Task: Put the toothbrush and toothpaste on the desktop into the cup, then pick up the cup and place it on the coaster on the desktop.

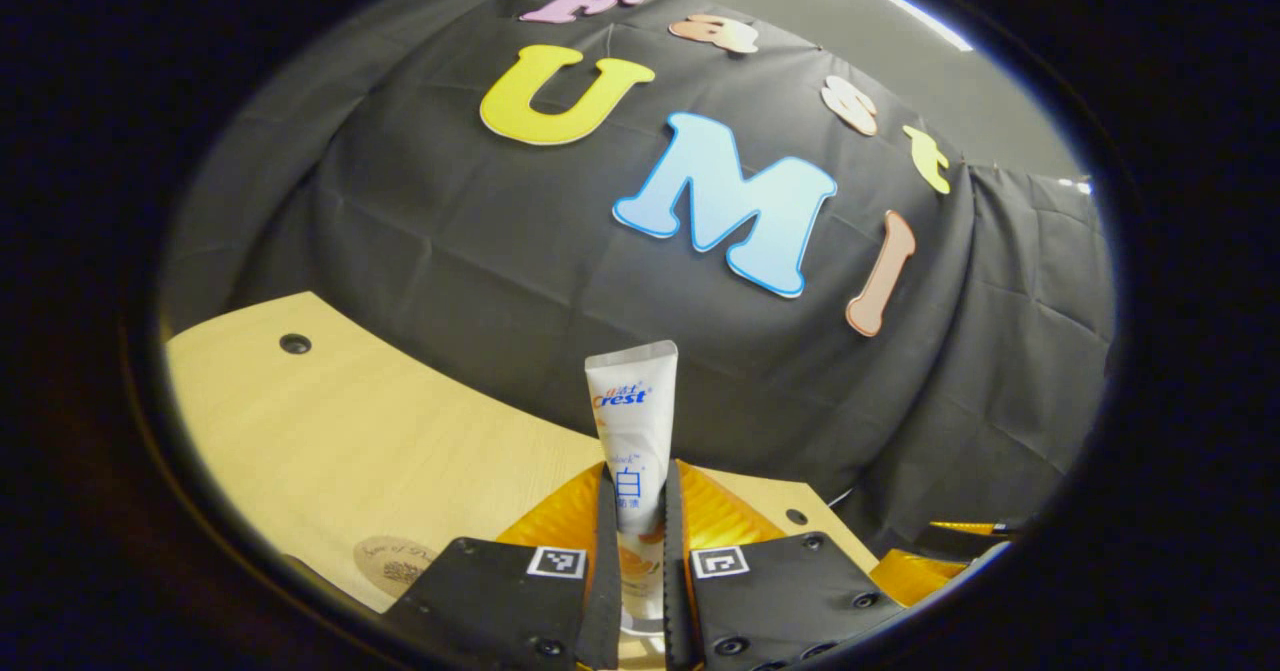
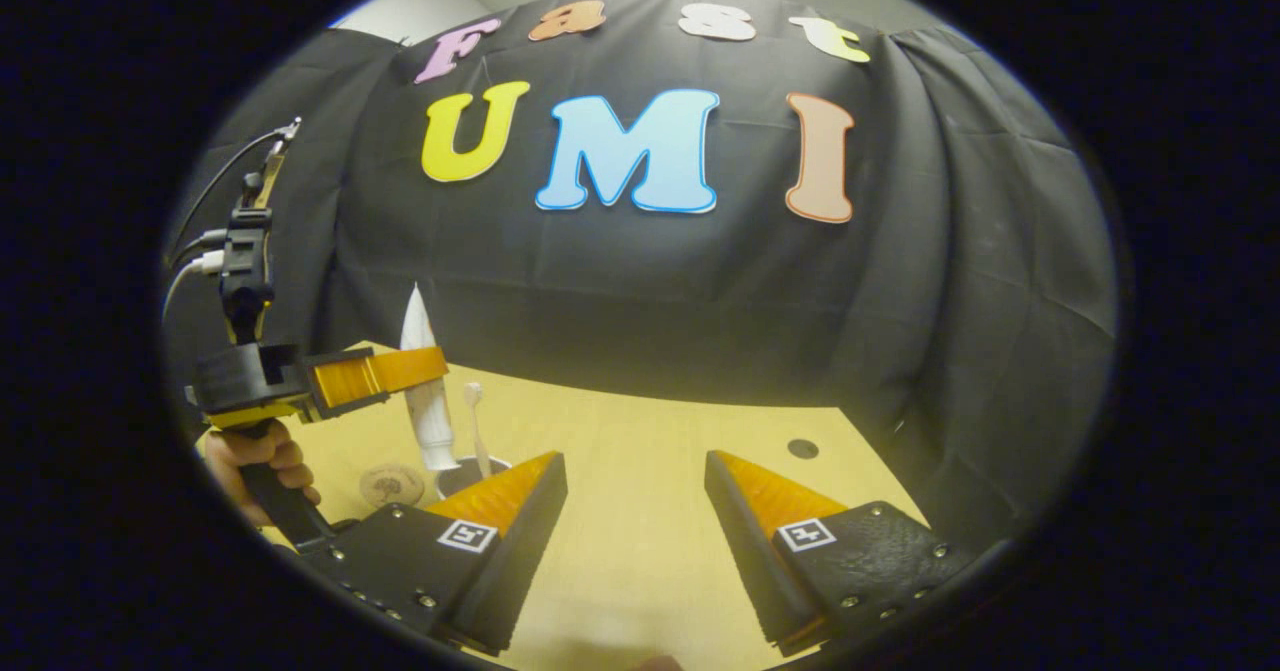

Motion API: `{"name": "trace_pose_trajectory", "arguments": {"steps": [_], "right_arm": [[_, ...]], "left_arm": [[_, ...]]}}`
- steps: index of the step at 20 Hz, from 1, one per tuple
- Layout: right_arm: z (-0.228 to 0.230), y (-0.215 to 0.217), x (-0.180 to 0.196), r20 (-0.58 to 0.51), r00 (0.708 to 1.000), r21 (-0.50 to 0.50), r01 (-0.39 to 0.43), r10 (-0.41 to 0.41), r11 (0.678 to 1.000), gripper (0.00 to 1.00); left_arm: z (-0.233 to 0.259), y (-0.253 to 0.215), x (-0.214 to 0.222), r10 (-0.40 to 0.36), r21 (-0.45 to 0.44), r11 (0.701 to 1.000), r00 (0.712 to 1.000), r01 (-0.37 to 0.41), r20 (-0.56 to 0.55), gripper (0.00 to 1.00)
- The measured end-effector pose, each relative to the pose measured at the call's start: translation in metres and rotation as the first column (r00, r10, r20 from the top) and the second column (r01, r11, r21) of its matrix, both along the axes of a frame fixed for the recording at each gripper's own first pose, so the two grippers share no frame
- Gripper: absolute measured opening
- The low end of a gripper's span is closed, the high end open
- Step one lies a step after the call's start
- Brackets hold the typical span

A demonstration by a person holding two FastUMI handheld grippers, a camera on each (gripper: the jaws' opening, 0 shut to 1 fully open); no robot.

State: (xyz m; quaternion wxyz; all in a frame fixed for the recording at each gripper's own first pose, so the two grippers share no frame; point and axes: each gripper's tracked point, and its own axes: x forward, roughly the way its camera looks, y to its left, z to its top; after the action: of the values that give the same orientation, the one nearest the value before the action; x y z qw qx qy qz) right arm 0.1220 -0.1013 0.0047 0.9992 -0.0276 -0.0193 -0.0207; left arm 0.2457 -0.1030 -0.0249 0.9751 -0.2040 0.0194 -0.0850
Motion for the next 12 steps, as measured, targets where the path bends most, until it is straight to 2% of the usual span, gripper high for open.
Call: {"name": "trace_pose_trajectory", "arguments": {"steps": [10, 12], "right_arm": [[-0.009, -0.006, -0.008, -0.025, 0.999, -0.002, -0.029, 0.029, 1.000, 0.87], [-0.007, -0.003, -0.008, -0.024, 0.999, 0.002, -0.037, 0.037, 0.999, 0.87]], "left_arm": [[-0.034, -0.019, 0.009, 0.029, 0.108, 0.994, 0.999, -0.027, -0.015, 0.26], [-0.039, -0.020, 0.006, 0.030, 0.125, 0.992, 0.999, -0.026, -0.025, 0.30]]}}
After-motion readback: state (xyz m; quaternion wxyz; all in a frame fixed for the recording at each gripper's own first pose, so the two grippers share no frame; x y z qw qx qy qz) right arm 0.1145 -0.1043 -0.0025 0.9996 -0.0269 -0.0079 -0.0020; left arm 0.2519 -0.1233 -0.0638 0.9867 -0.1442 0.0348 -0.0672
